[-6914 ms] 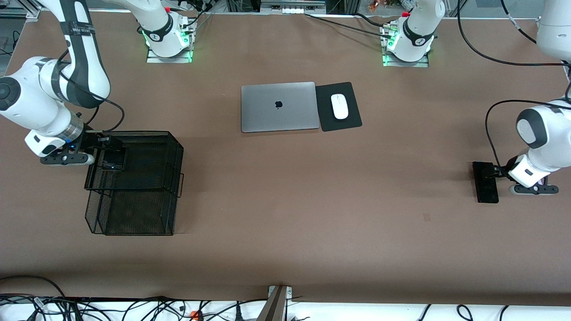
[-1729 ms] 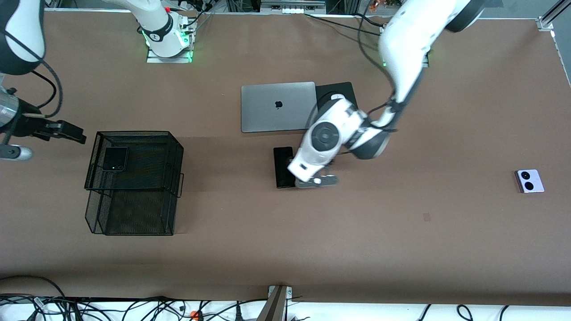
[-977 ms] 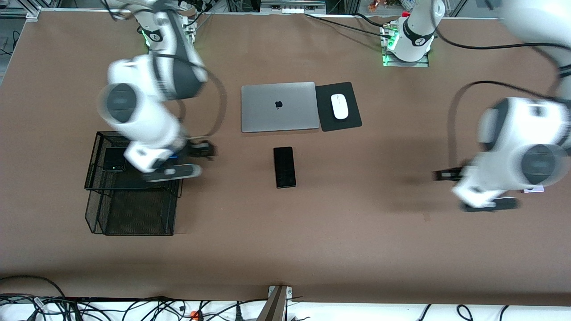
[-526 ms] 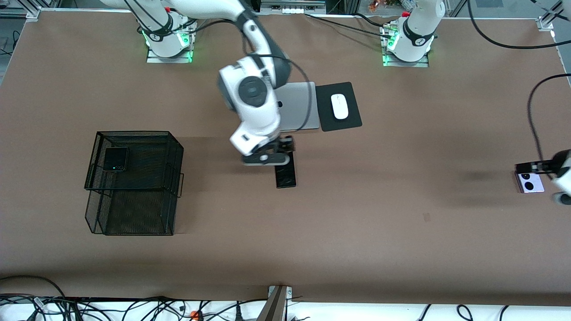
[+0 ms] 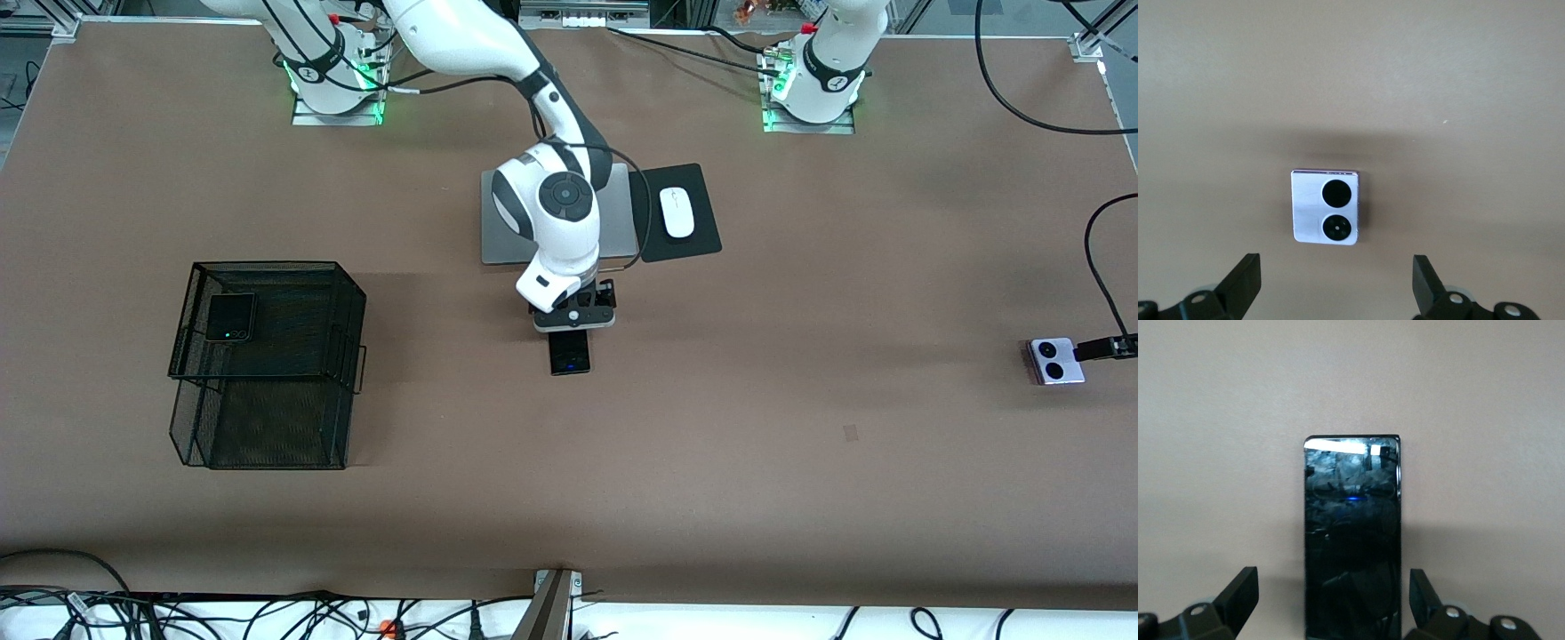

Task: Place phones with both arms
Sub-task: 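Grasp the tall phone with the right gripper while the left gripper grasps the white phone, then carry the tall phone with the right gripper into the organizer's front pocket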

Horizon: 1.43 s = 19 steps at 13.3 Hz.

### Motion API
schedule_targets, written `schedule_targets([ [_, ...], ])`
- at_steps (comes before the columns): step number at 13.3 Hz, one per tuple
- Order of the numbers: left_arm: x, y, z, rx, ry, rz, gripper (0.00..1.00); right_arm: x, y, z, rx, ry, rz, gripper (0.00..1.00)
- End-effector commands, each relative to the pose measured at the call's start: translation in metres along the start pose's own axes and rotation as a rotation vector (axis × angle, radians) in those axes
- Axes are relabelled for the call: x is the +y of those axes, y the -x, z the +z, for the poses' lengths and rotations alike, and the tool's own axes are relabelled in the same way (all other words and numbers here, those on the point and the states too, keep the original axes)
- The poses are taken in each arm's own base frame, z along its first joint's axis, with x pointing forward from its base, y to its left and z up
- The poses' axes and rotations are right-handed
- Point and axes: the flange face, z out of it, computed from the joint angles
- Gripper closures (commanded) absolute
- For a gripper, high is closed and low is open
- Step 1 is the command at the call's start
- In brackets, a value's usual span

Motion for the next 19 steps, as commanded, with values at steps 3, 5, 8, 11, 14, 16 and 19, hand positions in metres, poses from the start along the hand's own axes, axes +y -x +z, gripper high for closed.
schedule_targets([
  [3, -0.021, 0.003, 0.015, 0.02, 0.011, 0.03, 0.0, 0.003, 0.003, 0.029, 0.042, 0.011, -0.066, 0.0],
  [5, -0.027, 0.006, 0.034, 0.004, 0.041, 0.011, 0.0, 0.005, 0.005, 0.037, 0.037, 0.018, -0.071, 0.0],
  [8, -0.037, 0.016, 0.063, 0.01, 0.107, -0.032, 0.0, 0.006, 0.006, 0.041, 0.031, 0.022, -0.069, 0.0],
  [11, -0.037, 0.015, 0.073, 0.066, 0.113, 0.011, 0.0, 0.008, 0.004, 0.042, 0.037, 0.014, -0.058, 0.14],
  [14, -0.038, 0.012, 0.107, 0.1, 0.116, 0.043, 0.0, 0.01, 0.002, 0.043, 0.035, 0.015, -0.057, 0.63],
  [16, -0.033, 0.008, 0.114, 0.123, 0.11, 0.055, 0.0, 0.012, 0.001, 0.043, 0.033, 0.016, -0.053, 0.69],
  [19, -0.035, 0.009, 0.125, 0.135, 0.107, 0.054, 0.0, 0.008, -0.002, 0.025, 0.026, 0.004, -0.048, 0.71],
])
